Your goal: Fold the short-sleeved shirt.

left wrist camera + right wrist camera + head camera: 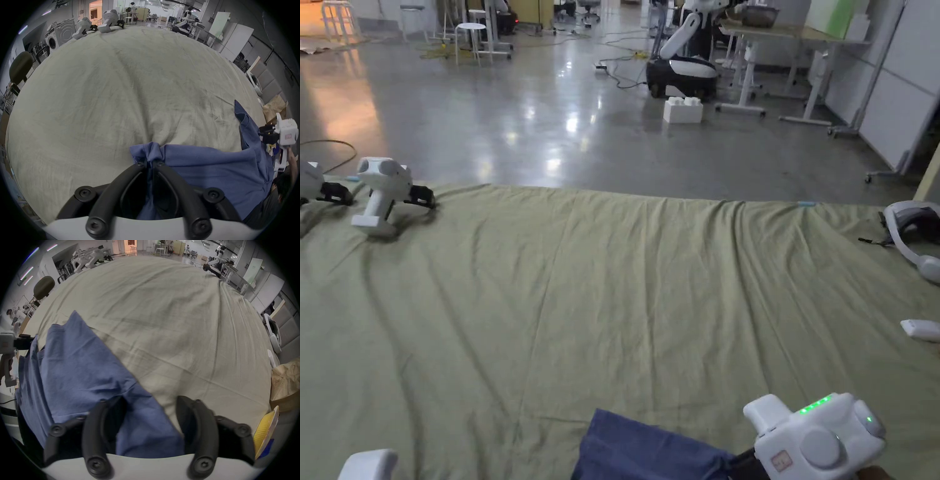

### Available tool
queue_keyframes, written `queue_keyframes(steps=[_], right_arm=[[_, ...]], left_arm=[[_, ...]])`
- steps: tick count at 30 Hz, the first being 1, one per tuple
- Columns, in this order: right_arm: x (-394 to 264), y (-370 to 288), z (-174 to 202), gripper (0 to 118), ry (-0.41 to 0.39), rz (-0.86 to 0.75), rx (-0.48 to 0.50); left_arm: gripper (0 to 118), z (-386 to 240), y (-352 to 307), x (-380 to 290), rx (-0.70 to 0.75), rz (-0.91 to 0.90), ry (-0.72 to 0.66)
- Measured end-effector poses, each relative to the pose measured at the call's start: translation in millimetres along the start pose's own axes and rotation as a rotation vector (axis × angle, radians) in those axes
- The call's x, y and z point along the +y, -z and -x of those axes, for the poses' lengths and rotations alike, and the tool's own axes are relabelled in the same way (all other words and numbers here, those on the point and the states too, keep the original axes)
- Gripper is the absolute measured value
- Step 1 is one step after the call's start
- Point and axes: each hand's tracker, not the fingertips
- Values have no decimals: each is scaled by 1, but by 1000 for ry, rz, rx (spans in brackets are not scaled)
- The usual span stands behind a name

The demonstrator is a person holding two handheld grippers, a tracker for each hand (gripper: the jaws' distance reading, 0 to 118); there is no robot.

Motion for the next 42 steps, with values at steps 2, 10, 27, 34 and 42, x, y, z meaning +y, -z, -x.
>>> queue_keyframes(steps=[2,10,27,34,42], right_arm=[[-8,-6,7,37,17,-18,10],[-43,-76,28,4,238,-253,21],[-68,-408,8,4,354,-945,-252],[-25,-470,14,4,318,-1048,-343],[45,-498,7,4,278,-1051,-431]], left_arm=[[9,3,0,1,-9,-3,-63],[9,-10,-85,-12,-83,-187,-18],[9,-13,-420,15,-168,-861,22],[9,-20,-478,52,-107,-948,36],[9,-24,-481,109,-39,-946,28]])
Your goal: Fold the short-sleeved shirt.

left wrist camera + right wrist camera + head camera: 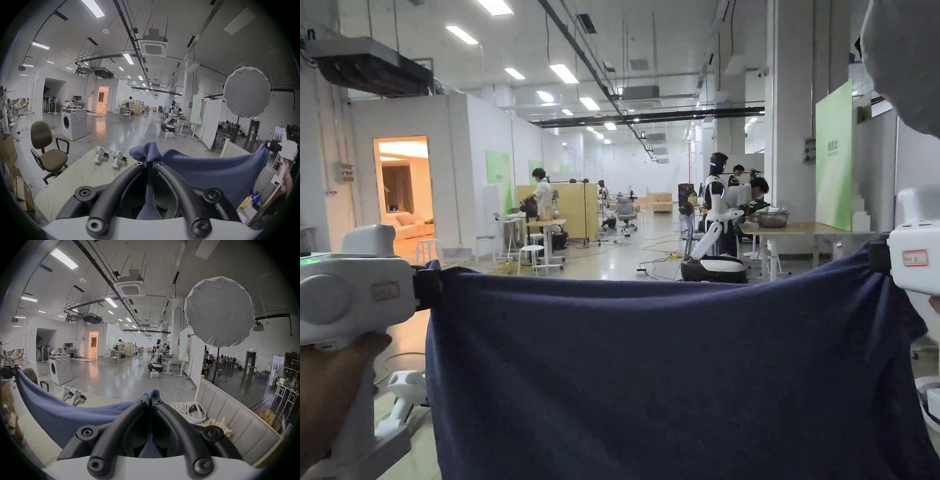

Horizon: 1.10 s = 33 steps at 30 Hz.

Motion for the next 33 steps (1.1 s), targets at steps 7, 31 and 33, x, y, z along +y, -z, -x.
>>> queue_keyframes(steps=[7,31,33], right_arm=[[22,55,8,4,-5,-17,-27],[1,201,36,4,-23,40,-140],[-14,207,36,4,-7,71,-117]], left_arm=[[9,-13,60,14,34,3,55],[9,-32,213,-38,92,44,164],[9,-31,220,-55,87,68,162]])
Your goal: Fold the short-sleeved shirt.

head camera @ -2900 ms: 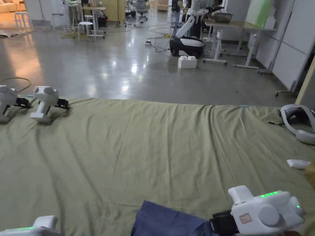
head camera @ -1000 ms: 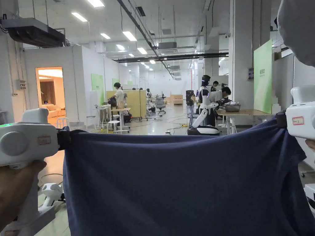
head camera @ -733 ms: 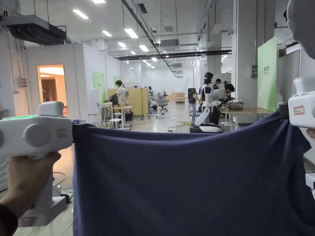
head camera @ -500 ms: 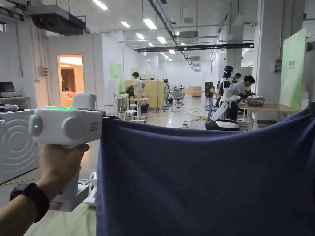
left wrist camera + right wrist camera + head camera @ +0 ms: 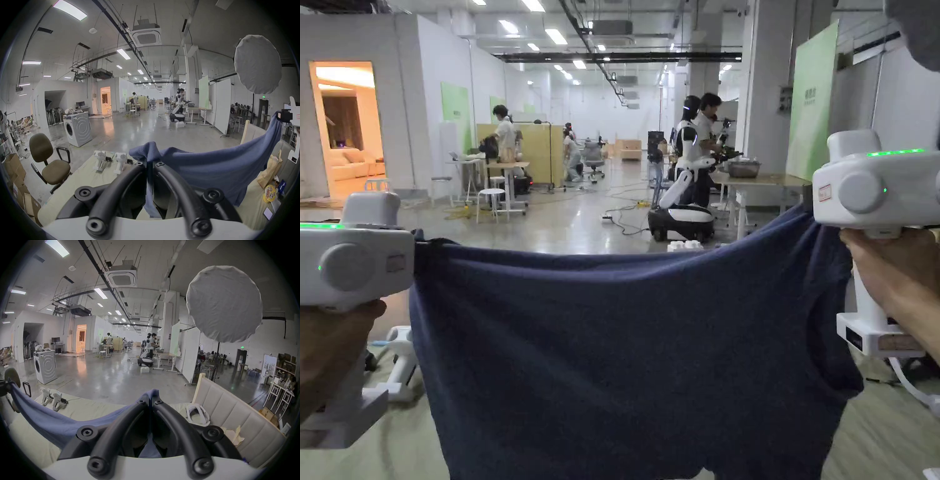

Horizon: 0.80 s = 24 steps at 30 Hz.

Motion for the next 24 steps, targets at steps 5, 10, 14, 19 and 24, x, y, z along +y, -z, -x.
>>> queue_keyframes(steps=[5,10,14,19,24], right_arm=[[-73,16,5,4,-17,104,47],[-163,-20,1,4,22,95,95],[-227,-71,-23,4,59,157,153],[-315,-175,-51,4,128,209,150],[-390,-268,-72,4,152,328,153]], left_arm=[[9,0,21,-62,-46,166,-81],[9,0,-7,-134,-94,221,-139],[9,15,-45,-184,-136,240,-143],[9,32,-125,-265,-174,301,-205],[9,47,-209,-333,-181,353,-223]])
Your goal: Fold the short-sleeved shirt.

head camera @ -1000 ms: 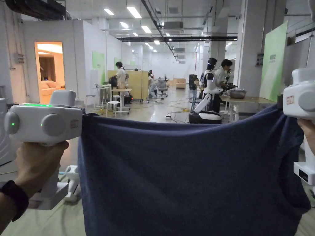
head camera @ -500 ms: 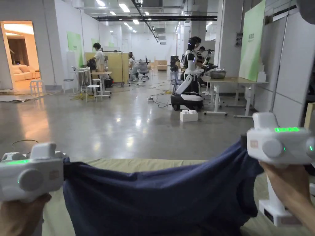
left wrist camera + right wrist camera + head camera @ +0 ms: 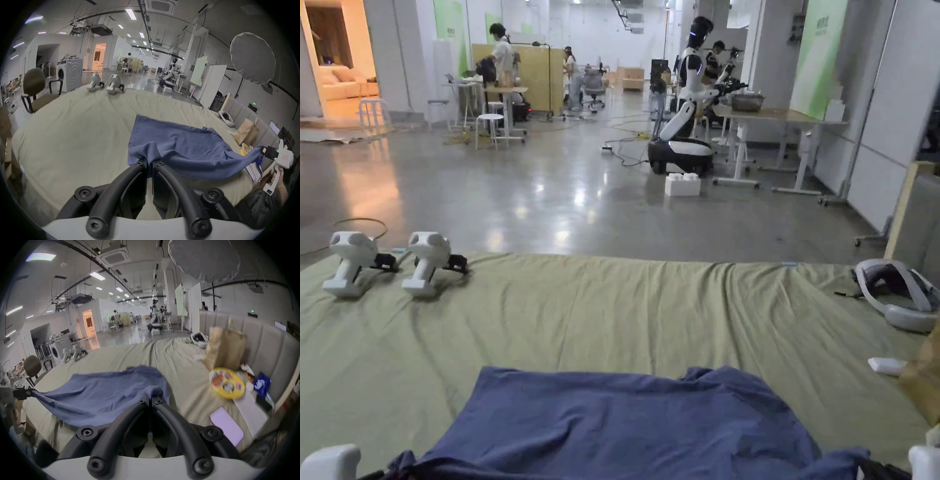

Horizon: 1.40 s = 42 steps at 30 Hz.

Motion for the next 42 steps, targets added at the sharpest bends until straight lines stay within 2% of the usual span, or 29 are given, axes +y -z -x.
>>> queue_keyframes(steps=[4,6,9,12,13,14,15,16,17,19,22,23,25,26,30,34,35,36,38,39,41,42], right_arm=[[-52,-35,-5,4,8,60,-24],[-69,-40,-10,4,25,116,2],[-87,-38,-11,4,-15,179,-20],[-99,-34,-8,4,-22,208,-9],[-103,-31,-7,6,-32,209,-13],[-107,-28,-7,15,-42,205,-20],[-110,-24,-10,32,-40,229,-24],[-112,-21,-12,62,-24,250,-29],[-114,-18,-15,76,-11,254,-32],[-118,-16,-24,79,16,276,-45],[-113,-31,-35,85,34,255,-123],[-108,-42,-37,85,46,239,-114],[-91,-66,-37,85,108,158,-48],[-82,-77,-33,85,110,127,-28],[-41,-127,-5,85,63,-84,61],[-11,-157,29,83,14,-245,151],[-7,-160,36,80,1,-281,154],[-1,-164,44,71,-19,-291,158],[7,-169,57,23,-60,-310,140],[7,-168,62,9,-80,-313,136],[8,-170,70,7,-95,-343,113],[8,-171,71,4,-100,-342,137]], left_arm=[[9,17,-30,-45,10,59,-34],[9,21,-37,-63,34,72,-24],[9,26,-38,-79,28,108,-32],[9,24,-33,-92,47,144,-23],[18,26,-29,-93,40,158,-30],[44,28,-27,-94,29,165,-41],[81,29,-26,-98,35,165,-45],[104,31,-25,-100,59,165,-59],[105,35,-22,-99,65,190,-85],[105,39,-28,-94,61,159,-112],[105,29,-57,-83,102,79,-63],[105,23,-70,-78,106,43,-42],[105,12,-100,-65,83,-60,16],[105,0,-114,-59,84,-111,46],[106,-50,-168,-36,98,-325,168],[106,-90,-206,-19,75,-486,174],[106,-95,-209,-19,69,-511,169],[106,-101,-215,-16,46,-519,170],[103,-111,-223,-13,27,-520,180],[97,-117,-227,-13,20,-529,200],[56,-123,-234,-15,-17,-532,260],[26,-128,-236,-17,-17,-535,278]])
